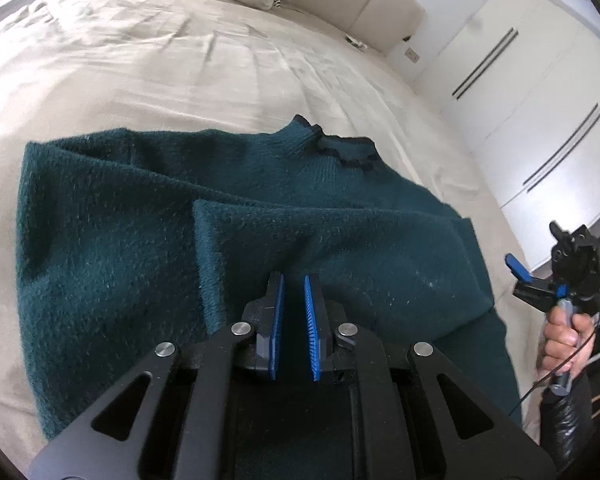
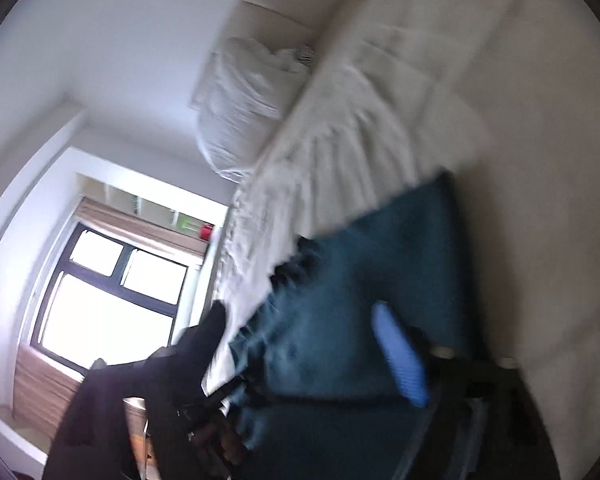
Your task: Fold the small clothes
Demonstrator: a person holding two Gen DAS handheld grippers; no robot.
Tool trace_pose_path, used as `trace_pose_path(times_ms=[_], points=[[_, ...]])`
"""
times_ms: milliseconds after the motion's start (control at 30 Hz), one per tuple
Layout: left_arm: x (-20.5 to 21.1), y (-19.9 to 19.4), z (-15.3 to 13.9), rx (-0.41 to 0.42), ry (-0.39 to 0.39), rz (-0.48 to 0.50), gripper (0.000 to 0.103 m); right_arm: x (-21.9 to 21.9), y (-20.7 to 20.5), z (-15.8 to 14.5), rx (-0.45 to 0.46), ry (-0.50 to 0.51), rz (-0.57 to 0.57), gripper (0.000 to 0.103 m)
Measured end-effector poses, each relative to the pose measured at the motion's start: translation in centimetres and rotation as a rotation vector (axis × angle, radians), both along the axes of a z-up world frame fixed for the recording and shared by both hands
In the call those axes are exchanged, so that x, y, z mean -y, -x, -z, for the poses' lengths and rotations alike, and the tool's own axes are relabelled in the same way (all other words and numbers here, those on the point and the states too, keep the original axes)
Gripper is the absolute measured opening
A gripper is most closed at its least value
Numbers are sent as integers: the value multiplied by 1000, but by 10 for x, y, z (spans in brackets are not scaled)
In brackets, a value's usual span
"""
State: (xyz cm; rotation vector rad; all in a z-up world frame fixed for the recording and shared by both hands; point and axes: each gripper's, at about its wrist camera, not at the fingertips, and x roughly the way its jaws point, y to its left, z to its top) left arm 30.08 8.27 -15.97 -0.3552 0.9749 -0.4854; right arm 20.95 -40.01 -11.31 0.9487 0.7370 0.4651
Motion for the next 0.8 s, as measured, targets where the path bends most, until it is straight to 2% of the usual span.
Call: trace_pose_path(times_ms=[67,100,133,167,233,300,433,500,567,600,633,800], points=[[-2,2,-1,1,6,-7,11,-6,-18,7,-12,10,-16,91],[-5,6,-3,2,-1,-13,11,-7,-25,21,-85,47,0,89],[-7,10,-5,4,-5,-17,11,-10,-27,35,-157,78,9,82],[-11,15,-8,8,-9,-21,11,-10,-23,49,-186,73,3,72],[-22,28,-13,7,-24,-38,11,-6,1,52,-122,73,23,70],[-39,51,-20,0,-32,-72,11,0,30,50,-119,44,32,70],[-76,112,-37,-14,-5,-141,13,8,105,23,-119,113,54,78],[-88,144,-43,-15,-3,-162,27,12,141,9,-105,142,42,80],[-100,178,-45,-23,10,-199,77,14,167,0,-101,202,31,80],[-107,198,-45,-24,19,-228,82,12,183,-6,-93,248,24,81],[-112,217,-44,-29,26,-239,83,13,198,-8,-89,276,22,81],[-114,276,-26,-127,32,-193,83,10,250,-14,-91,354,19,83]])
